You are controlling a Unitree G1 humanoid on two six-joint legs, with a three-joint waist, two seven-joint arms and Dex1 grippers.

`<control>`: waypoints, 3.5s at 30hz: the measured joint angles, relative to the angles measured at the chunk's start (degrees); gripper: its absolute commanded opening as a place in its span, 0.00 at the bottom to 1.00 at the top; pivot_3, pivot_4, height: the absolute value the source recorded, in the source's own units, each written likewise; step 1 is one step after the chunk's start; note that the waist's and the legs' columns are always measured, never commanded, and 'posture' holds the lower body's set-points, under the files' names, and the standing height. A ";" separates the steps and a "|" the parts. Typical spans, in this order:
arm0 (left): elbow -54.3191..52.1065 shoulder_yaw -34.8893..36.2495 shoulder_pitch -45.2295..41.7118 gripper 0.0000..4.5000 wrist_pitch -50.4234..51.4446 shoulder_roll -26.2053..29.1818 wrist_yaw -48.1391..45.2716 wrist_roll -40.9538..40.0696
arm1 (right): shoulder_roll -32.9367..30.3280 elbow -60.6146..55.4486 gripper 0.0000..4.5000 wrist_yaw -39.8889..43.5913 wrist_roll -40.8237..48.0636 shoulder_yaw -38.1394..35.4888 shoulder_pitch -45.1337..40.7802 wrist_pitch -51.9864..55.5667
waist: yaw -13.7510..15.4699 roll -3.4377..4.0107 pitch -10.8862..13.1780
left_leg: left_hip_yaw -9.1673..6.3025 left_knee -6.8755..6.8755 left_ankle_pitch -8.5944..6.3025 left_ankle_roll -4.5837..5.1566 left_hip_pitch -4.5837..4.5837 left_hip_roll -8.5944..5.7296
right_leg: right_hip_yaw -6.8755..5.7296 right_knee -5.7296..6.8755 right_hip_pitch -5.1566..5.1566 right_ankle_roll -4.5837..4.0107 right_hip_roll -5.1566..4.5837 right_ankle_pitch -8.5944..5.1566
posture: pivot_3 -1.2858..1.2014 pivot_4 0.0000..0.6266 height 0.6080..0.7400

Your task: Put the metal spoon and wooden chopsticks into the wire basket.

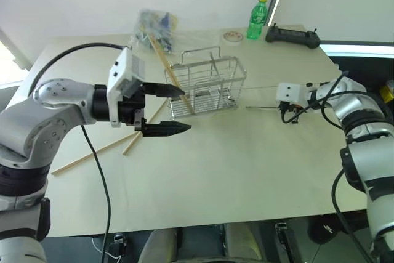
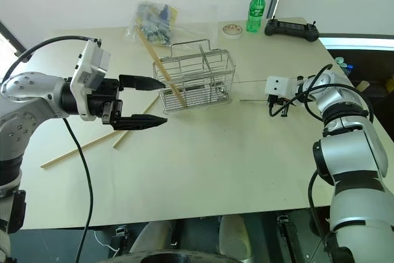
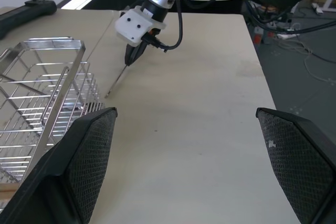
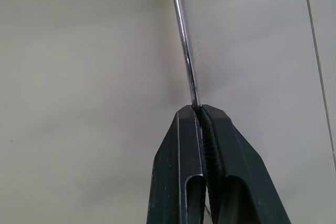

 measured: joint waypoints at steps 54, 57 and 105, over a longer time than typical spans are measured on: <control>13.22 0.81 -8.59 1.00 -7.44 -2.56 -2.94 7.89 | 21.44 -62.02 0.02 -21.27 47.75 -27.59 7.95 47.83 | 1.57 -0.03 0.04 | 0.08 -0.05 -0.02 0.03 -0.20 0.35 | 0.07 0.06 -0.38 -0.05 0.16 0.07 | 0.52 0.24 0.80; 12.67 1.69 -8.51 1.00 -7.25 -1.89 -2.65 7.77 | 22.26 -62.15 0.02 -23.13 48.65 -28.17 8.71 48.52 | 1.44 -0.04 0.03 | 0.10 -0.06 -0.02 0.03 -0.17 0.40 | 0.07 0.07 -0.37 -0.07 0.22 0.08 | 0.52 0.24 0.80; 37.23 -2.30 -0.22 1.00 -21.77 14.13 -20.97 24.99 | -8.57 -104.69 0.77 -6.39 74.61 -41.67 47.52 69.28 | 1.98 -0.23 0.07 | 0.42 0.02 -0.44 0.68 -0.19 0.94 | 0.14 -0.11 -0.46 -0.49 0.43 0.03 | 0.52 0.24 0.80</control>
